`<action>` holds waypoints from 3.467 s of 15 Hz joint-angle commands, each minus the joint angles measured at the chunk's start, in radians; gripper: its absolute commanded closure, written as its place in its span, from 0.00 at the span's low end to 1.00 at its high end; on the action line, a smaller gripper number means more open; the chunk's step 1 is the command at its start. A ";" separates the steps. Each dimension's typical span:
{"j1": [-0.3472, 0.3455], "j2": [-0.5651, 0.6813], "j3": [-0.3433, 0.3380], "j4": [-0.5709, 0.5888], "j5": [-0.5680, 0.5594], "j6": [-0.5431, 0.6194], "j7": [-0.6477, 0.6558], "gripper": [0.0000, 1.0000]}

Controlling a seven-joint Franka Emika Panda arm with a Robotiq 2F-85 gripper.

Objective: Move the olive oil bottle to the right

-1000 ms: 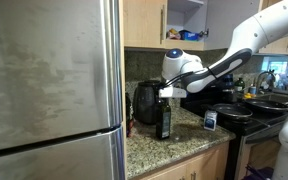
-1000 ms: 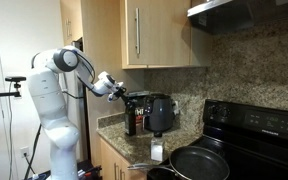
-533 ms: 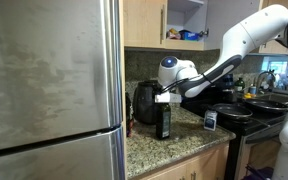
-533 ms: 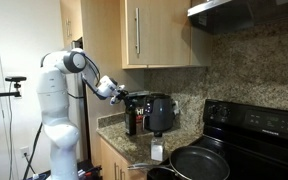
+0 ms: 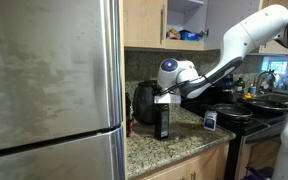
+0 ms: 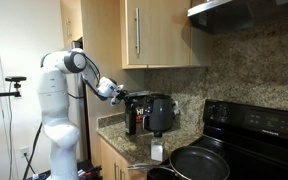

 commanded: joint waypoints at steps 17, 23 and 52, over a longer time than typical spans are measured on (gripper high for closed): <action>-0.057 -0.119 -0.229 -0.088 -0.119 -0.302 0.438 0.91; -0.054 -0.052 -0.227 -0.076 -0.119 -0.323 0.447 0.66; -0.067 0.716 -0.384 0.918 -0.111 -0.686 0.674 0.91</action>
